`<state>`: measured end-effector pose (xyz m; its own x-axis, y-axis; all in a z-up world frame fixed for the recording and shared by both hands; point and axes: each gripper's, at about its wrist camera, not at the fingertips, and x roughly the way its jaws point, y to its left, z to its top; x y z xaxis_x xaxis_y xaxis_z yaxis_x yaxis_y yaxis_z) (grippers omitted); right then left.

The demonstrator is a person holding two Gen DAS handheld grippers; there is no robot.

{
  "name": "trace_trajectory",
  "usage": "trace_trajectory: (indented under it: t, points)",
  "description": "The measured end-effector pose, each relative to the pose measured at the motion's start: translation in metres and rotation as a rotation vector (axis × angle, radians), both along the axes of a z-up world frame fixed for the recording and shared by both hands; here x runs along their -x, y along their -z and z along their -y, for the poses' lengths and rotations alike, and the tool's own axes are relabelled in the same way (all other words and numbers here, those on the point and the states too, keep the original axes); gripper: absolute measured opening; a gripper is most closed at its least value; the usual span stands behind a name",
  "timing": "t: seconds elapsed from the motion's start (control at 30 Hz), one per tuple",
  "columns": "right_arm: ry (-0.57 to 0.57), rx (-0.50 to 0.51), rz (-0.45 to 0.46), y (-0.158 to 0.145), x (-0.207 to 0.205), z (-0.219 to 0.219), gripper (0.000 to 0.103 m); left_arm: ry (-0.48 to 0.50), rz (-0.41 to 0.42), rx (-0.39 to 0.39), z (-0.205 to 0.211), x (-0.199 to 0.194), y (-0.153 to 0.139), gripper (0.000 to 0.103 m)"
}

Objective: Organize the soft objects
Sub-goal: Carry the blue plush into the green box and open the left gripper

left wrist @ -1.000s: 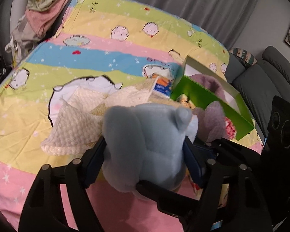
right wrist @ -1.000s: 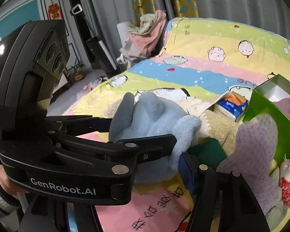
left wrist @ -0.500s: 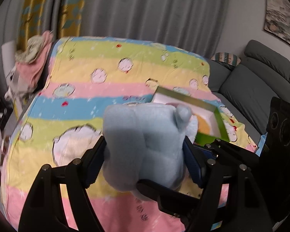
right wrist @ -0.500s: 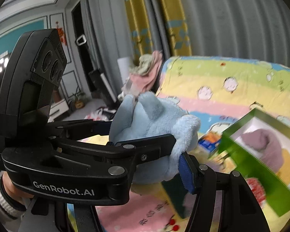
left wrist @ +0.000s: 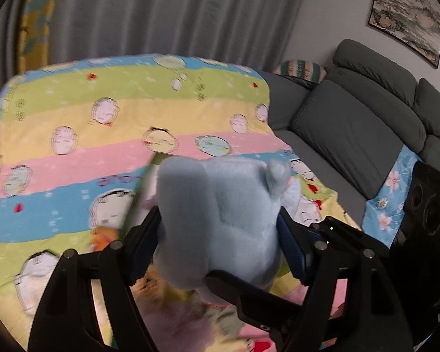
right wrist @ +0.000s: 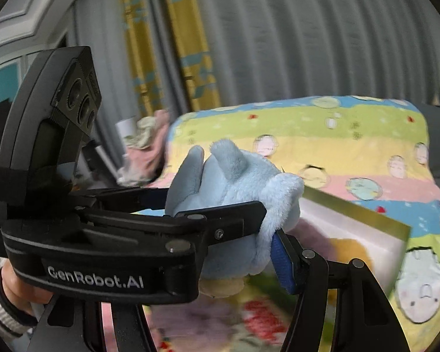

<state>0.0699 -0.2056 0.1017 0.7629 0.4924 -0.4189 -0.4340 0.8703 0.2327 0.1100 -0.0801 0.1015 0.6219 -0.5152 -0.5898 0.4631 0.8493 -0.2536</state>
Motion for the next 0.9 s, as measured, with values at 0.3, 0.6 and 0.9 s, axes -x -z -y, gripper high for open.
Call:
trace_trajectory:
  t: [0.3,0.6,0.9]
  points:
    - [0.104,-0.005,-0.128,0.044,-0.046,0.044,0.064,0.036,-0.133,-0.028,0.062,-0.048,0.039,0.073]
    - [0.164,0.026,-0.240,0.087,-0.057,0.060,0.070,-0.045,-0.230,-0.075,0.072,-0.074,0.078,0.091]
    - [0.286,0.037,-0.223,0.075,-0.033,0.086,0.076,-0.124,-0.172,-0.097,0.034,-0.058,0.057,0.102]
